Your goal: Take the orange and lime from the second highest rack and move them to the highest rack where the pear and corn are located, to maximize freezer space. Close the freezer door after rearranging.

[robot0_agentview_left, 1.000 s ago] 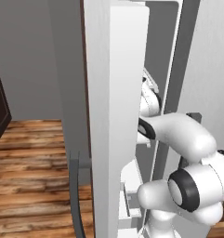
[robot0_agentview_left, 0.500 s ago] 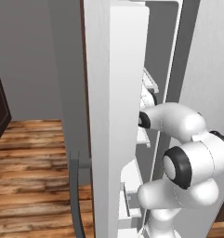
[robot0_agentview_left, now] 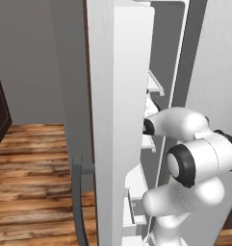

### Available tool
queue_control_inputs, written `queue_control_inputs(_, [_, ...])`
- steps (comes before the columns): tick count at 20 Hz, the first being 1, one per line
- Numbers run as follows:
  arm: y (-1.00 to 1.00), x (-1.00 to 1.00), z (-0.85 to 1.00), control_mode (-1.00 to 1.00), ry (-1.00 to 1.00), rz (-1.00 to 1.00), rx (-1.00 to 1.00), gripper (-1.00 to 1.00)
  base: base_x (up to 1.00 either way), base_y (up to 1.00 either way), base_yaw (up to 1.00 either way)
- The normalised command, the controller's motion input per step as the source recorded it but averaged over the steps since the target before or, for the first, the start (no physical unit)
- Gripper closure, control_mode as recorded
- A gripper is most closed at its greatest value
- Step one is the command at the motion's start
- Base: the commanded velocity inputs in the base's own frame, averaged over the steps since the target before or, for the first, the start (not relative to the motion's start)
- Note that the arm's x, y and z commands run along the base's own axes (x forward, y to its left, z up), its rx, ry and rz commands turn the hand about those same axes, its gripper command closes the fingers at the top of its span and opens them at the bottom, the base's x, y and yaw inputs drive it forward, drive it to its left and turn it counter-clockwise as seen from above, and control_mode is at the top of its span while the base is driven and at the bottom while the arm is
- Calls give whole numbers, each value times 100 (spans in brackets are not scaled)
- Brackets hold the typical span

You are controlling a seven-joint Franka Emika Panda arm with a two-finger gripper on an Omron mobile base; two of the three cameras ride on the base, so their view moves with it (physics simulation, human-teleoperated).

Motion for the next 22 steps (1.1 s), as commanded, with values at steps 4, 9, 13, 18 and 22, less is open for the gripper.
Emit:
queue_control_inputs(4, [-1,11,-34,-100,0,0,-7,-100,0,0,0])
queue_control_inputs(9, [-2,13,-19,-100,0,0,0,-100,0,0,0])
queue_control_inputs(13, [-2,32,-9,-100,0,0,0,-100,0,0,0])
queue_control_inputs(18, [-10,33,-1,-100,-2,0,1,-100,0,0,0])
queue_control_inputs(22, [-3,40,-9,-100,0,0,0,-100,0,0,0])
